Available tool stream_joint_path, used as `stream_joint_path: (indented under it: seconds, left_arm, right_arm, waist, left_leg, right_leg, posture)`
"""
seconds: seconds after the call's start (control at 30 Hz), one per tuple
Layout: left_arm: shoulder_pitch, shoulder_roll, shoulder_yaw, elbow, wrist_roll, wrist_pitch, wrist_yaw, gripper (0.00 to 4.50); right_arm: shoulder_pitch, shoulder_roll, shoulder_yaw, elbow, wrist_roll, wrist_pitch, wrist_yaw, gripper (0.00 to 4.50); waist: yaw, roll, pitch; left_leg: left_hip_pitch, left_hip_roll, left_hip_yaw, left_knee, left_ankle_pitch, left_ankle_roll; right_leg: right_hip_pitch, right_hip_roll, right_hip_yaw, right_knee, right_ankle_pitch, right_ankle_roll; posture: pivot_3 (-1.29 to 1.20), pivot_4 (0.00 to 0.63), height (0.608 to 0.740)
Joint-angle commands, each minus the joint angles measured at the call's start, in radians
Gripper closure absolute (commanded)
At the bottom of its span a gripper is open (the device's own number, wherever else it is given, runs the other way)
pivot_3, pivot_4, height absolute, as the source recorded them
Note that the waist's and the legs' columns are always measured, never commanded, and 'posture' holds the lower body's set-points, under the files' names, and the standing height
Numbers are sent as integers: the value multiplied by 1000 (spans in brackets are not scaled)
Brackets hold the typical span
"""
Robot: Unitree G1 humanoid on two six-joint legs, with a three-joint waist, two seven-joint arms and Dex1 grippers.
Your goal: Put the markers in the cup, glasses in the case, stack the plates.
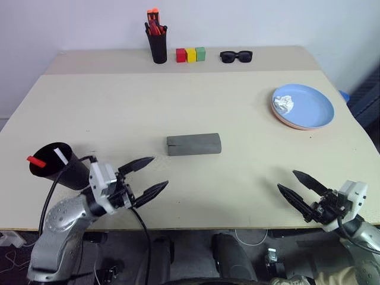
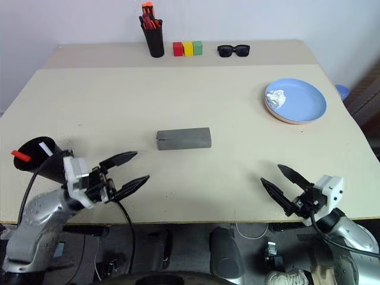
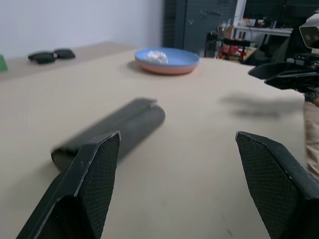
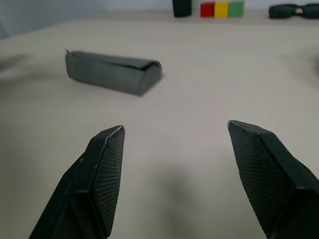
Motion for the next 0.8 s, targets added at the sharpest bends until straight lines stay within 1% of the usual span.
stream_joint_path:
  seconds: [0.03, 0.13, 0.23, 0.43, 0.57, 0.67, 0.8]
  left_arm:
    - [57, 6, 26, -64, -1, -30, 8, 682]
    - [100, -1, 48, -95, -13, -15, 55, 682]
    - [127, 1, 60, -122, -18, 0, 92, 682]
    - [129, 20, 122, -91, -48, 14, 103, 682]
    - [111, 12, 92, -93, -36, 27, 121, 682]
    - [115, 13, 51, -74, 3, 16, 109, 682]
    - [109, 2, 20, -68, 17, 15, 118, 682]
  right_arm:
    - [10, 2, -62, 49, -12, -40, 17, 1150]
    - [30, -9, -94, 94, -28, -57, 36, 1150]
    - [27, -14, -123, 114, -33, -58, 26, 1150]
    - [33, -6, -134, 78, -55, -49, 4, 1150]
    - [25, -21, -137, 53, -55, -30, -9, 1150]
    - [-4, -32, -127, 40, -63, -20, -22, 1150]
    - [-33, -40, -126, 63, -68, -22, -2, 1150]
  waist:
    - [5, 0, 0]
    - [18, 0, 0]
    - [21, 1, -1]
    - [21, 1, -1]
    - [21, 1, -1]
    - [20, 1, -1]
    - [21, 1, -1]
  left_leg:
    - [0, 0, 0, 0, 0, 0]
    - [0, 0, 0, -1, 0, 0]
    - [-1, 0, 0, -1, 0, 0]
    - [-1, 0, 1, -1, -1, 0]
    - [-1, 0, 1, -1, -1, 1]
    - [-1, 0, 2, -1, -1, 1]
    - [-1, 0, 2, -1, -1, 1]
  right_leg:
    - [0, 0, 0, 0, 0, 0]
    - [0, 0, 0, -1, 0, 0]
    - [0, -1, 0, -2, 0, 0]
    - [0, -1, 0, -4, -2, 3]
    - [0, -1, 0, -6, 0, -1]
    - [1, -1, 0, -7, 0, -1]
    - [1, -1, 0, -7, 0, -1]
  posture:
    - [0, 150, 740]
    - [0, 150, 740]
    - [0, 150, 740]
    - [0, 150, 740]
    - [0, 150, 740]
    - [0, 150, 740]
    - [0, 150, 740]
